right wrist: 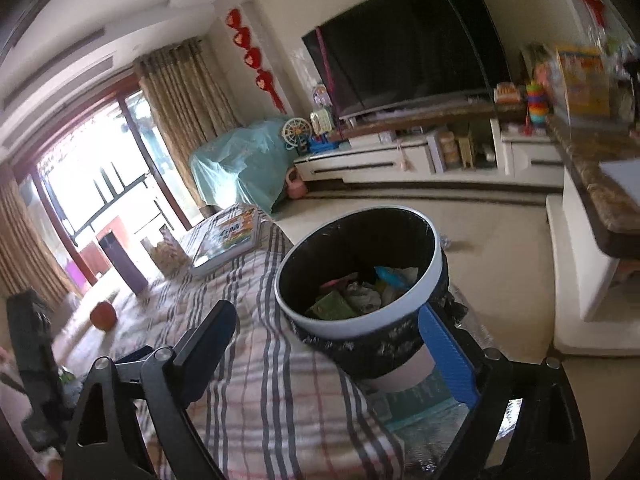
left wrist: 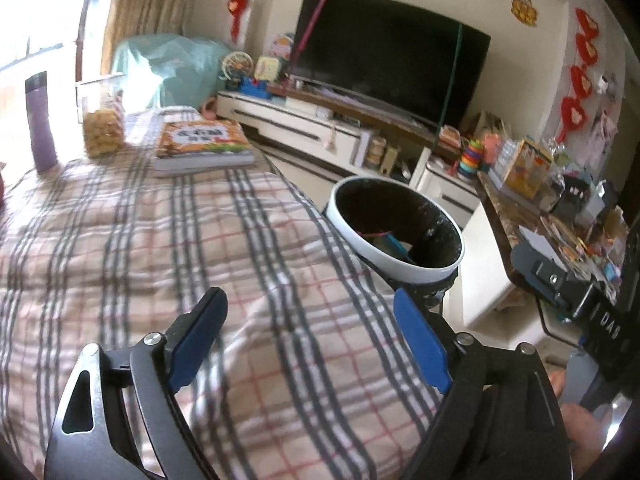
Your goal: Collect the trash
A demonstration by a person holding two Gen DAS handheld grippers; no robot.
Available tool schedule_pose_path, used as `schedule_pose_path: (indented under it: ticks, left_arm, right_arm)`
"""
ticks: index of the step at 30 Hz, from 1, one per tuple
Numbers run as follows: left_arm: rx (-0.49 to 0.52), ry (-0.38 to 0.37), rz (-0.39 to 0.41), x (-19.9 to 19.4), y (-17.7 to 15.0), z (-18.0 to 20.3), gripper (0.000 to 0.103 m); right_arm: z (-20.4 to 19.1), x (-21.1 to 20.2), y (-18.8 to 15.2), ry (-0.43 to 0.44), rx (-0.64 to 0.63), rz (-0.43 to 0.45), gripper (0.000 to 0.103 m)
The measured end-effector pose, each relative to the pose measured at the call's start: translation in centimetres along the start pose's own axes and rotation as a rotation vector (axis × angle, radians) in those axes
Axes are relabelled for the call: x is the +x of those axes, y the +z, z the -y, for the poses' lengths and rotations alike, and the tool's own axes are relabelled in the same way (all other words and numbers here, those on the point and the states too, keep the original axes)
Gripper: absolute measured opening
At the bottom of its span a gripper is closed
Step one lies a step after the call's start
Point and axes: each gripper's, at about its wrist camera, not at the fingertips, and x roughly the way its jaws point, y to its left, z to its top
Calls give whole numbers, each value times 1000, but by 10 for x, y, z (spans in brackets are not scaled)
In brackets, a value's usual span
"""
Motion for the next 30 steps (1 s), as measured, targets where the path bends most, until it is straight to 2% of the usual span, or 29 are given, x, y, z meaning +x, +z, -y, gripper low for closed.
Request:
schedule_pose_path:
  ticks: [5,6,10,13,19,30]
  left_arm:
    - [-3,11,98,-31,-5,-4,96]
    - [0,18,123,-37,-5,-5,100]
    - [32,111,248,-63,-14,-3,103]
    - [71,165,300,-73,-23,0,103]
    - [114,227,327,-75,-38,1,103]
    - [119,271,330,-74,-56,-2,103]
  right_arm:
    - [-22,-20,-7,-54,-96,68,98]
    - [-27,-26,-6,-60,-118,87,99]
    - [-45,-58,-7,-85,-192,239,103]
    - [-49,-61,-12,-107,-206,263,103]
    - [-49,-54,-30,-130,-200,244,103]
    - [-55,-52,-55,-171,-256,271,103]
